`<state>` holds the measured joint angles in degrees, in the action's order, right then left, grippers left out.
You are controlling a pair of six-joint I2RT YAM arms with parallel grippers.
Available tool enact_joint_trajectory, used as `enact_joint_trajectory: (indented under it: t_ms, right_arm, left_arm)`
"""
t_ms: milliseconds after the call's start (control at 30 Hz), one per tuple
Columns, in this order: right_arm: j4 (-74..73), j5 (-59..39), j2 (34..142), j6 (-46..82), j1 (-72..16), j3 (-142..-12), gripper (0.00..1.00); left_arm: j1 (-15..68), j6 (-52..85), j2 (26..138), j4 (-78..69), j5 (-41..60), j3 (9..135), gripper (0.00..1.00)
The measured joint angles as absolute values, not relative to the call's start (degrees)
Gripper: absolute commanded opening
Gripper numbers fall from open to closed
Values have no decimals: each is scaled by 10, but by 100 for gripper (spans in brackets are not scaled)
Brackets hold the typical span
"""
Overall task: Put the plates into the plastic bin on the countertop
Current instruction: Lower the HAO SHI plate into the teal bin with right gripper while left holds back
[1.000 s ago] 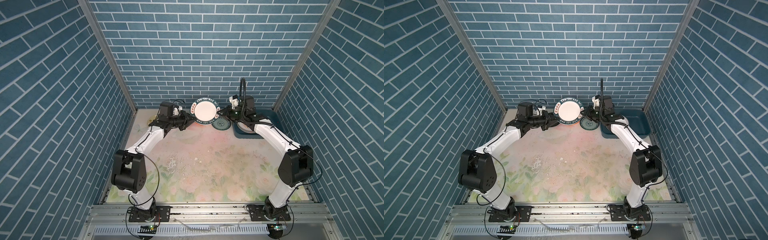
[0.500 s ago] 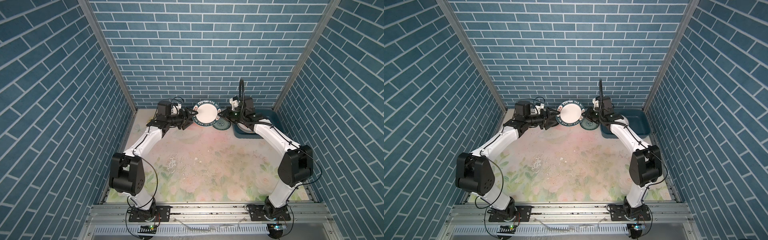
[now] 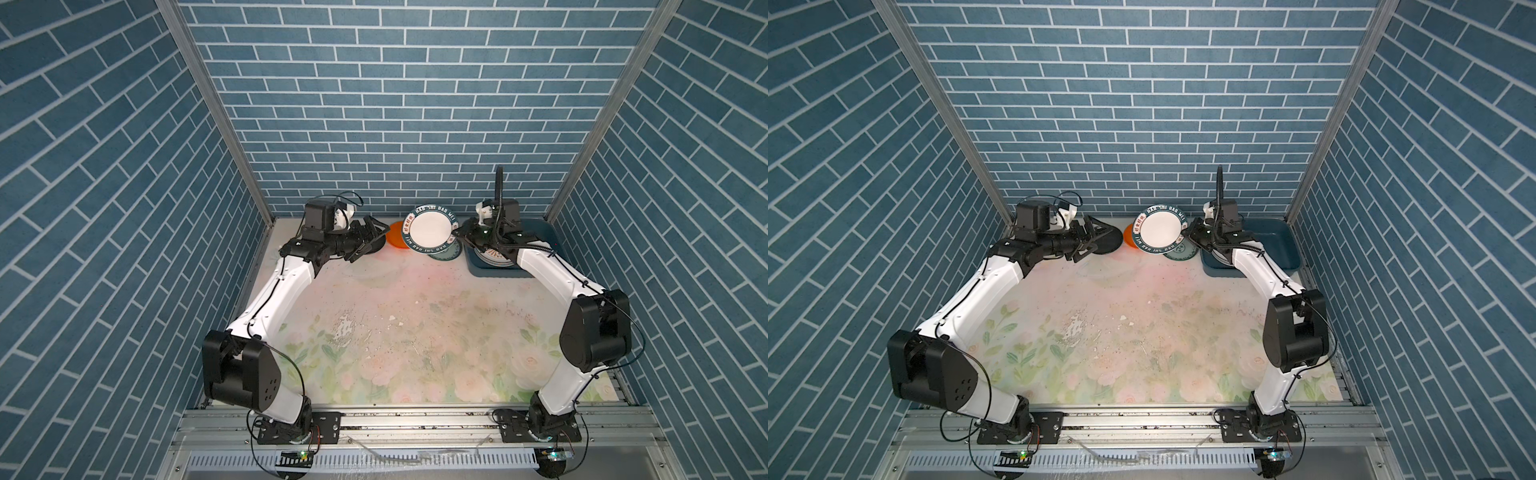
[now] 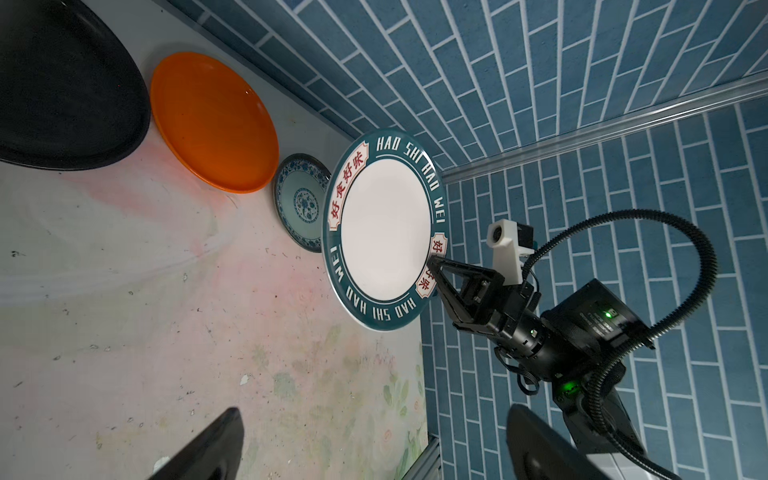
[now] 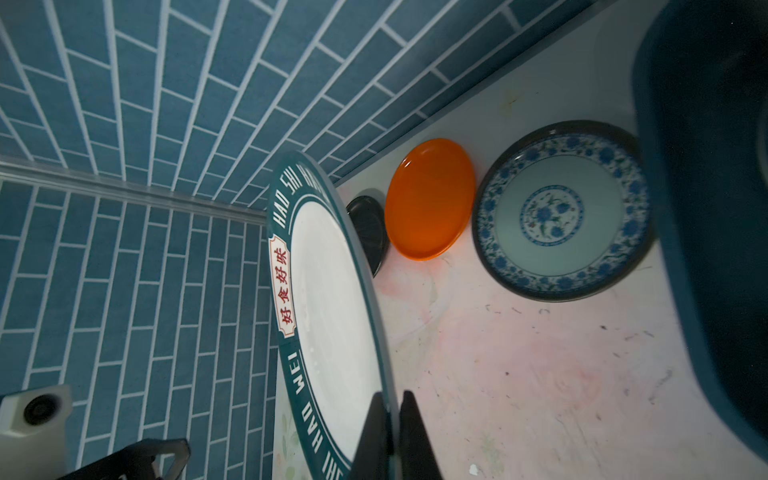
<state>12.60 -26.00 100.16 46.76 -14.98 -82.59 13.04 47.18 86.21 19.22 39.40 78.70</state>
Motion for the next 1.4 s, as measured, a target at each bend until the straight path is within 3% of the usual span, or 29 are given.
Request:
enact_joint_trajectory:
  t_ms: [300,600,1400]
  right_arm:
    - [128,-240,962,474,-23,-760,0]
    - [126,-230,968,474,45,-757,0]
    - [125,-196,1119,452,76,-814,0]
  left_arm:
    - [131,454,852,197,389,787,100]
    - [167,435,852,141,429,787,100]
    - [183,381,818,176,370,788,100]
